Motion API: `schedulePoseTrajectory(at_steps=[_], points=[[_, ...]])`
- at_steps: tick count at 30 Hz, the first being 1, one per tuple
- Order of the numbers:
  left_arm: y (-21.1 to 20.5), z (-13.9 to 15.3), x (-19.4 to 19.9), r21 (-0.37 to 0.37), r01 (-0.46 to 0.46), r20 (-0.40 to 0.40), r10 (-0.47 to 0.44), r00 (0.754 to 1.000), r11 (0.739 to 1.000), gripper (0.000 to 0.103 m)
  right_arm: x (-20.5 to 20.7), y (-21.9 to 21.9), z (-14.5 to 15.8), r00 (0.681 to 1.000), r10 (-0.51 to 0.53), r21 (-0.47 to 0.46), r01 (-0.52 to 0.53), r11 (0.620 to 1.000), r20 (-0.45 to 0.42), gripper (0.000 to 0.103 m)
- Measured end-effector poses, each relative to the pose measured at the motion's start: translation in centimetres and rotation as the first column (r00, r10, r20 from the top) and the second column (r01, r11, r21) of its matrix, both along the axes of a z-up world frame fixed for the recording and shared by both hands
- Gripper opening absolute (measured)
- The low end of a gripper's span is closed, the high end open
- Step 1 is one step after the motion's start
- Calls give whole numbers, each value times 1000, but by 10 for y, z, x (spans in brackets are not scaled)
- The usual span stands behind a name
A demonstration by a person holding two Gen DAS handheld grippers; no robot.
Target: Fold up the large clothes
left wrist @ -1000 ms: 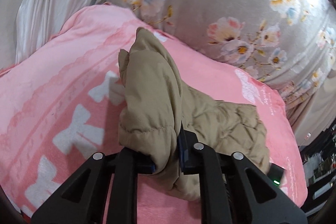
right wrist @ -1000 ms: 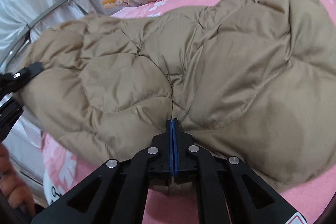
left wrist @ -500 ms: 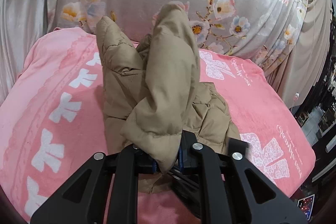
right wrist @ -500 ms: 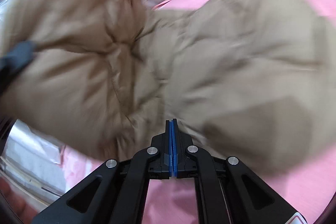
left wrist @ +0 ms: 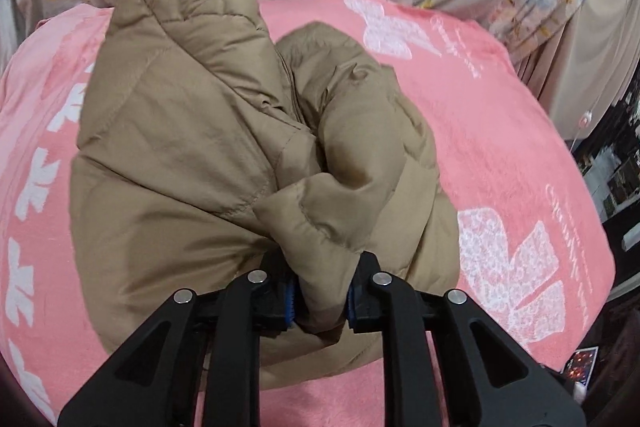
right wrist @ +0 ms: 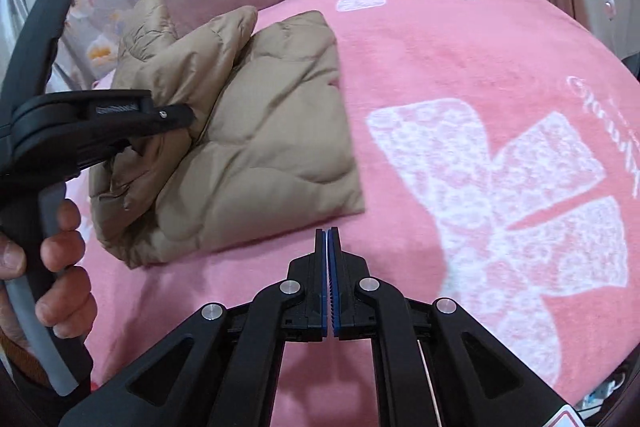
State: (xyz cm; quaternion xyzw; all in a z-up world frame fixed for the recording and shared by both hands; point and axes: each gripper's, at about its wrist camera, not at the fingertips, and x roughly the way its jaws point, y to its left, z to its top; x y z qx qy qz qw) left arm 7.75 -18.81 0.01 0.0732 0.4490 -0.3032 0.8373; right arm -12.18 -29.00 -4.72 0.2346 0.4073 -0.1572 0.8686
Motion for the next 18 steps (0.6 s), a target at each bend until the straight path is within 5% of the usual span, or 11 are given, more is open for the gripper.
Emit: schedulePoseTrajectory(at_steps=[8, 11, 14, 18], points=[[-20, -23, -7, 39, 15, -18, -14, 1000, 999, 23, -7, -25, -9, 1000, -27, 34, 27, 999, -12, 6], [-3, -2, -11, -88, 41, -84, -49, 995, 995, 48, -3, -28, 5, 1000, -21, 15, 21, 1000, 13, 7], [18, 32, -21, -183, 51, -56, -62, 996, 982, 55, 2, -31, 21, 999, -13, -9, 13, 1000, 38, 10], [68, 82, -16, -299, -14, 26, 23, 999, 954, 75, 17, -28, 54, 993, 13, -16, -11, 1000, 118, 40]])
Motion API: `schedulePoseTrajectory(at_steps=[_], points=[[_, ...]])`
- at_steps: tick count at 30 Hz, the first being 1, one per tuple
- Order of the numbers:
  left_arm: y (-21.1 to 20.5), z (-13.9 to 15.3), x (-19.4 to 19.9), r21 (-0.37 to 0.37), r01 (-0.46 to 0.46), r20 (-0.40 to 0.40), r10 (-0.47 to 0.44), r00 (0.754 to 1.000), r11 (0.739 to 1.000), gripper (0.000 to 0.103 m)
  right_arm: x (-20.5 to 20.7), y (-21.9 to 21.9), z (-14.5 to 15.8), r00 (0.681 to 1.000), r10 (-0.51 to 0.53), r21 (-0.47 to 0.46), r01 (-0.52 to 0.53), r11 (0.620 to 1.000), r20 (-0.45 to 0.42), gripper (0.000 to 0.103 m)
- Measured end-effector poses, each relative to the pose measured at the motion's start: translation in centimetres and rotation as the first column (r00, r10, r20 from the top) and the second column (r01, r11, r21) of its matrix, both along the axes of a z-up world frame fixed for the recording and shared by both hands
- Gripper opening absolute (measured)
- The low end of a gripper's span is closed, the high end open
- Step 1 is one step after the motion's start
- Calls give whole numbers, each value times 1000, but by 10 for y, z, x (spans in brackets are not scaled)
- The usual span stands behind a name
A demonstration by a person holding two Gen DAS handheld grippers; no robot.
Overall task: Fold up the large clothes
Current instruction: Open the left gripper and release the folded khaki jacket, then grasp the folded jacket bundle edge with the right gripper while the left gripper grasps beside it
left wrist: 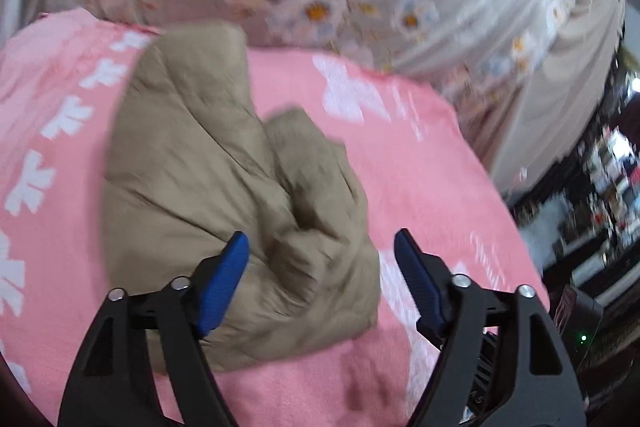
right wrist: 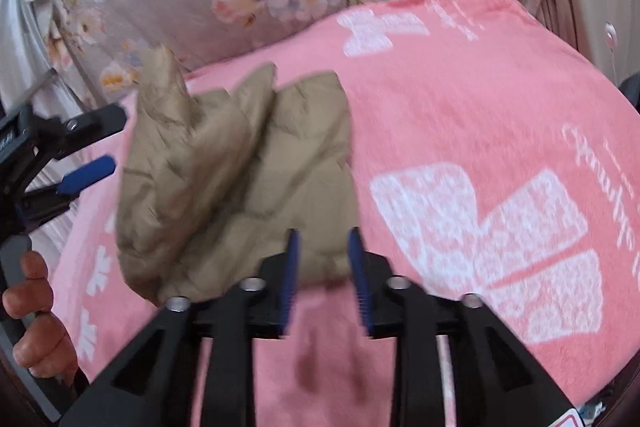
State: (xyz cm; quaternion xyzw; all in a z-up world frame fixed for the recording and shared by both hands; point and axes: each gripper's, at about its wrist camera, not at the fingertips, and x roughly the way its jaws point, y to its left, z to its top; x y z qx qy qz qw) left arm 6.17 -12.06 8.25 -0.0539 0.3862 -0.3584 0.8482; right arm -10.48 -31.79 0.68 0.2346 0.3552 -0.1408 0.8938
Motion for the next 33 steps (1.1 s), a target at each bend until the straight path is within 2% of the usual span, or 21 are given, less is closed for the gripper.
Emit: schedulePoseTrajectory(at_steps=[1, 2, 4, 8, 12, 16, 18, 20, 22, 24, 27, 30, 33], points=[[16, 9, 8, 0, -58, 20, 58, 998, 998, 75, 7, 2, 12, 999, 14, -2, -14, 1000, 35, 46], [28, 13, 15, 15, -114, 33, 114, 993, 993, 75, 17, 6, 24, 997, 33, -11, -32, 999, 66, 48], [57, 14, 33, 41, -224, 44, 223, 974, 974, 75, 40, 14, 44, 991, 72, -30, -69, 997, 110, 58], [111, -3, 71, 70, -383, -21, 385, 923, 921, 75, 99, 39, 75, 975, 153, -31, -150, 988, 159, 63], [149, -21, 88, 113, -471, -42, 478, 877, 875, 75, 168, 57, 85, 972, 197, 8, -200, 980, 131, 63], [169, -31, 96, 128, -506, -57, 516, 855, 853, 75, 233, 70, 80, 975, 217, 34, -219, 975, 45, 63], [176, -34, 101, 135, -517, -65, 528, 847, 846, 75, 252, 74, 74, 977, 213, 34, -213, 976, 3, 63], [181, -36, 104, 131, -521, -70, 532, 844, 843, 75, 268, 80, 65, 972, 229, 15, -229, 973, -52, 58], [183, -37, 106, 132, -520, -75, 531, 844, 844, 75, 275, 85, 59, 962, 260, -3, -262, 965, -84, 24], [180, -37, 108, 132, -510, -71, 521, 850, 850, 75, 269, 84, 59, 957, 281, -11, -282, 959, -78, 13], [172, -34, 107, 133, -490, -57, 500, 864, 861, 75, 242, 78, 74, 963, 267, -102, -269, 958, -37, 9], [155, -26, 105, 130, -452, -35, 459, 888, 883, 75, 207, 61, 81, 978, 207, -214, -206, 955, -15, 9], [124, -18, 101, 128, -396, -18, 402, 916, 909, 75, 186, 36, 74, 987, 159, -245, -162, 956, -35, 9]])
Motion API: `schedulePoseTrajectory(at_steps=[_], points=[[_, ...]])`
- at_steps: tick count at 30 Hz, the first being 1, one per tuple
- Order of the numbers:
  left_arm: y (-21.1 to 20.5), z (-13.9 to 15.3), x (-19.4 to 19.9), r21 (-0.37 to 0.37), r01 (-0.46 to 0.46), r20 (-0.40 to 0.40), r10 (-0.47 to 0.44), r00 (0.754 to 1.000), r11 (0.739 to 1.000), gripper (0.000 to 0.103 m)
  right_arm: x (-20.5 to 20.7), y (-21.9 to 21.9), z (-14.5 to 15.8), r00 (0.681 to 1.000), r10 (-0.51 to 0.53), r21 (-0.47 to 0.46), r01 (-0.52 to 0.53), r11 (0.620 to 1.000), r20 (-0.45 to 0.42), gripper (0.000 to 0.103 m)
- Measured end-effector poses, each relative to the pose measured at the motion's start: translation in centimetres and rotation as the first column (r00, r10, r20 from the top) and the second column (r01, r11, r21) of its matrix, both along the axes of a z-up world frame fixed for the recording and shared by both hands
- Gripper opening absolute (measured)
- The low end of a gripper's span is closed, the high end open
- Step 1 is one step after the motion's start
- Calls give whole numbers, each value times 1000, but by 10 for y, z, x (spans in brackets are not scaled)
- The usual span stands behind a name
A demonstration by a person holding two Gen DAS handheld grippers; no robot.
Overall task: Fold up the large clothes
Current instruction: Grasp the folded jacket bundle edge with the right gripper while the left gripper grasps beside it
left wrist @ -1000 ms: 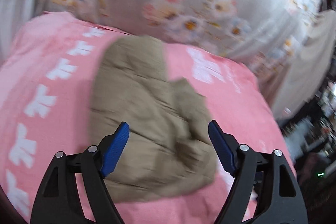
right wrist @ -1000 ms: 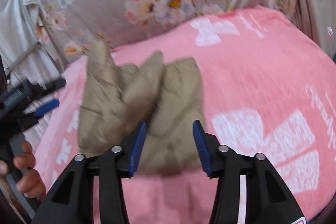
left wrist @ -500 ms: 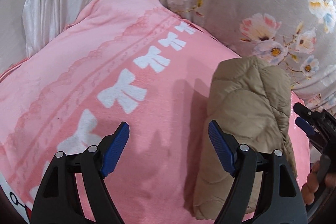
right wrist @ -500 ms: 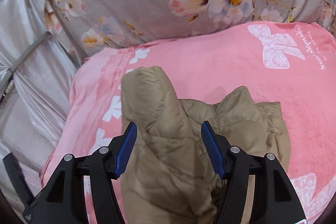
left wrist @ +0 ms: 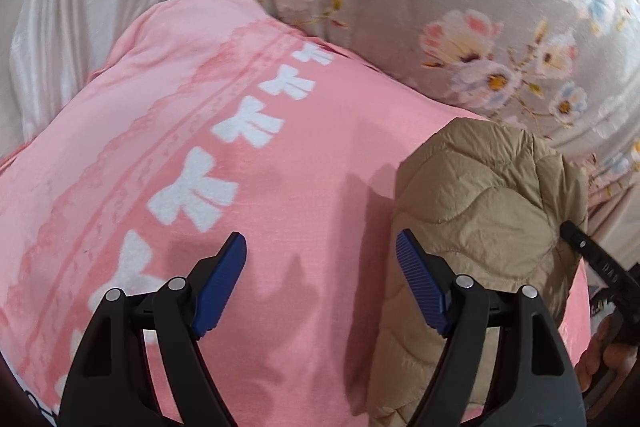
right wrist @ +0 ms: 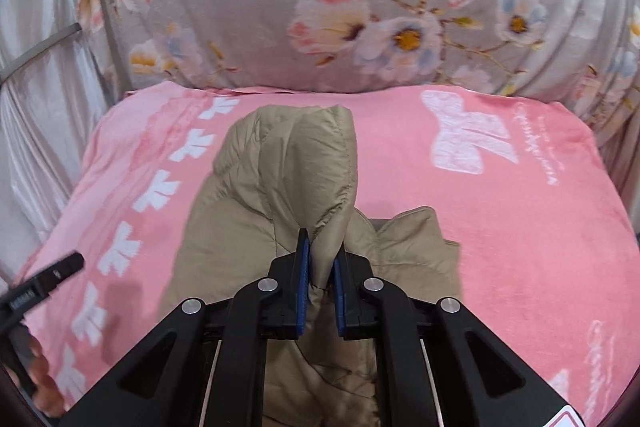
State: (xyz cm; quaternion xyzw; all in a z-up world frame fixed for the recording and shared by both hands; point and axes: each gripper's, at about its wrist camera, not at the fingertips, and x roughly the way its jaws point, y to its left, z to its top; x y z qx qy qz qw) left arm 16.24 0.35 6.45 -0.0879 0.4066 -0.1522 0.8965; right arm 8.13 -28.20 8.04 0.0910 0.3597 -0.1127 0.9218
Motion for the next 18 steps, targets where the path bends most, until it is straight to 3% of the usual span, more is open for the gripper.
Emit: schedulePoseTrajectory(at_steps=[8, 18], points=[[-100, 8, -14, 44, 159, 23, -160, 987, 986, 75, -18, -70, -51, 993, -94, 69, 100, 993, -76, 9], [-193, -40, 1, 122, 228, -81, -219, 972, 966, 75, -16, -96, -102, 991, -122, 166, 130, 977, -59, 13]])
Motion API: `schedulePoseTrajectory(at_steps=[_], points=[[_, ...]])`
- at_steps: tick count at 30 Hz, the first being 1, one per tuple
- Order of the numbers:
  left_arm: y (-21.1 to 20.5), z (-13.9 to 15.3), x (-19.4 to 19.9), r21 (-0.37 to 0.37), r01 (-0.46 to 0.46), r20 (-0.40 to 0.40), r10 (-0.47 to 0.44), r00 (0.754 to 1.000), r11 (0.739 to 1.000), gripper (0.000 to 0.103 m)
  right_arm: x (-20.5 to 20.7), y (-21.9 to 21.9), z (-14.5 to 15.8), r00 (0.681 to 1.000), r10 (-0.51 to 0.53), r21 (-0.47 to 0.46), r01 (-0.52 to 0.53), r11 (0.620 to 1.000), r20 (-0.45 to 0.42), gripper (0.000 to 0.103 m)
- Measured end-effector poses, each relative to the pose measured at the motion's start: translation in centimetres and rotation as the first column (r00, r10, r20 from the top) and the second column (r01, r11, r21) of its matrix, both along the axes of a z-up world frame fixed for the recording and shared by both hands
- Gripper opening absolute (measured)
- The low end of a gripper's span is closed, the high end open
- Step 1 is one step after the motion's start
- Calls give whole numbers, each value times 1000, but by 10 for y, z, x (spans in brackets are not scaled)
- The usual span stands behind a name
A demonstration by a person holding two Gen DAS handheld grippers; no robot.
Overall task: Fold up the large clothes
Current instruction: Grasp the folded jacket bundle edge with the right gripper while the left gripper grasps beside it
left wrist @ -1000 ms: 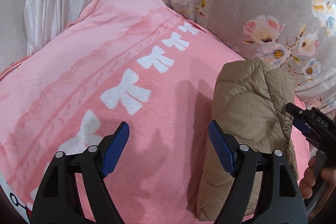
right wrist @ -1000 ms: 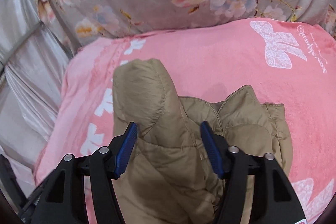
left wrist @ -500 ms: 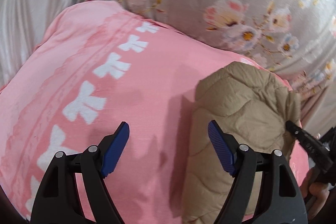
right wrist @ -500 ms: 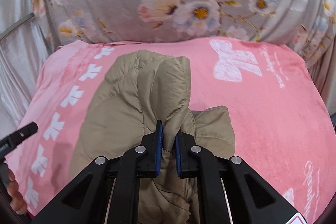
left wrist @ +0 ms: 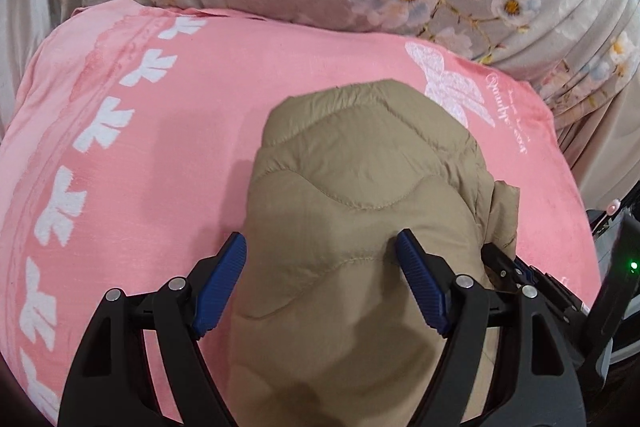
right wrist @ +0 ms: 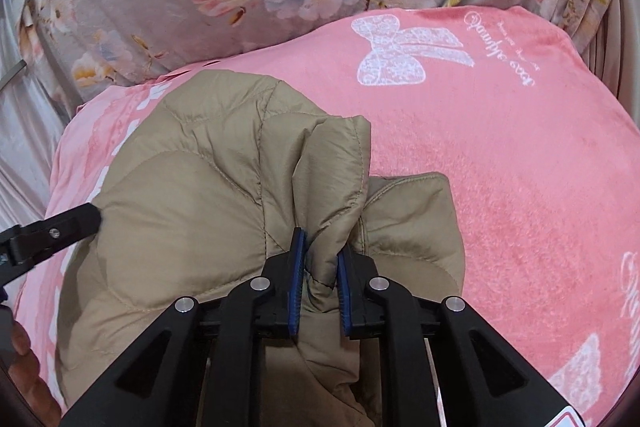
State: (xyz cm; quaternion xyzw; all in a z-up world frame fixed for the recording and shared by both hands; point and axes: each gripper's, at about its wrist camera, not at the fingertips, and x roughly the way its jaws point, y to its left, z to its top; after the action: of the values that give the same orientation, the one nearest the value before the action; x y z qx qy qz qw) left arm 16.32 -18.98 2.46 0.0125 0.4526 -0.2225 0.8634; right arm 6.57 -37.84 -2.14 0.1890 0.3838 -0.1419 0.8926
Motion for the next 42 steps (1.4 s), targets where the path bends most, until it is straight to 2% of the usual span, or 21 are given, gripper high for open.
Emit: schedulePoseTrajectory(at_steps=[4, 9, 14, 19, 42], points=[[-9, -14, 5, 24, -14, 9, 14, 1000, 1000, 79, 2, 0, -15, 1000, -14, -9, 14, 1000, 8, 14], [-17, -31, 12, 48, -19, 17, 18, 1000, 999, 91, 5, -2, -29, 999, -26, 3, 26, 1000, 23, 16], [-22, -44, 13, 66, -30, 41, 27, 999, 997, 96, 5, -4, -38, 999, -34, 8, 34, 999, 41, 17], [-28, -52, 10, 87, -36, 78, 29, 997, 996, 98, 3, -7, -44, 997, -47, 25, 45, 999, 61, 17], [-39, -68, 6, 95, -59, 173, 42, 984, 994, 98, -1, -12, -58, 989, -82, 69, 74, 995, 120, 19]])
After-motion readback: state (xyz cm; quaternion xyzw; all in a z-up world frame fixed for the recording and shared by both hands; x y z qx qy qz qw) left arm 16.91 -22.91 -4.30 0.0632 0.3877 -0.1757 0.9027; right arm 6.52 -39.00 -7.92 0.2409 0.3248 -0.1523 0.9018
